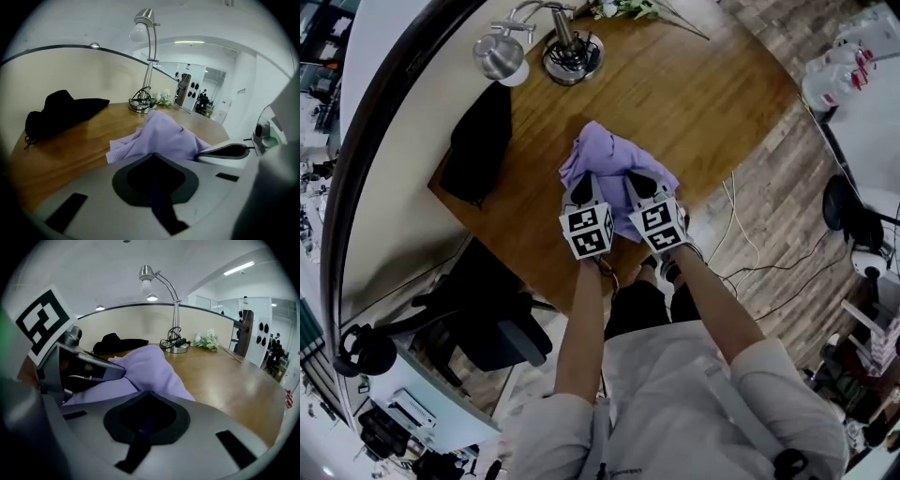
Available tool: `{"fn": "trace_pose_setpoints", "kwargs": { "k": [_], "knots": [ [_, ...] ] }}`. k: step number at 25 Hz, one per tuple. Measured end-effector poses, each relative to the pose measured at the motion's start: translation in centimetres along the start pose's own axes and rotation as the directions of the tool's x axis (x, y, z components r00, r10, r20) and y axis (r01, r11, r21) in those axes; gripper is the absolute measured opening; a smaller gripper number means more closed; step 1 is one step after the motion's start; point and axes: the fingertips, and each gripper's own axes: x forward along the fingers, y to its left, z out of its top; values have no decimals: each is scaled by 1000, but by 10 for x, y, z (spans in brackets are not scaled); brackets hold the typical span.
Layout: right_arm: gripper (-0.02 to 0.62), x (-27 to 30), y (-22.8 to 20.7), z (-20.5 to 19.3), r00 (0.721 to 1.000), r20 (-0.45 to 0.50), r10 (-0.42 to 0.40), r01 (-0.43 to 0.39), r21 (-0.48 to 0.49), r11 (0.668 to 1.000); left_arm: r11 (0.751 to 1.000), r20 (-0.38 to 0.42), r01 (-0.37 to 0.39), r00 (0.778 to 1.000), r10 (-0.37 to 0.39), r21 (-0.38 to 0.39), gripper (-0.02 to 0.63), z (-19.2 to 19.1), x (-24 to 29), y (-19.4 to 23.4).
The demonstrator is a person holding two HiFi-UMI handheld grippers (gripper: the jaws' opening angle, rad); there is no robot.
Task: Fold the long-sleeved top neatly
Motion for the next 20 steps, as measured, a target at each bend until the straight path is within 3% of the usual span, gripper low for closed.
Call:
{"fn": "trace_pose_setpoints", "kwargs": {
  "k": [4, 7, 10, 16, 20],
  "knots": [
    [3, 6, -2, 5, 995, -61, 80, -75, 83, 994, 1000, 17, 17, 1000, -16, -23, 25, 4, 1, 3],
    [3, -38, -8, 35, 996, 26, 81, -83, 120, 989, 998, 40, 55, 998, -54, -24, 25, 5, -24, 2],
    [5, -96, -1, 51, 988, 125, 92, -107, 119, 987, 1000, 53, 28, 998, -29, 4, 25, -5, -66, 1],
    [5, -183, 6, 32, 978, 186, 94, -126, 169, 978, 999, 112, -48, 993, 46, 16, 25, -16, -152, -35],
    [4, -243, 21, 13, 971, 217, 103, -145, 184, 972, 999, 191, -46, 981, 47, -10, 25, -19, -209, -79]
  ]
}}
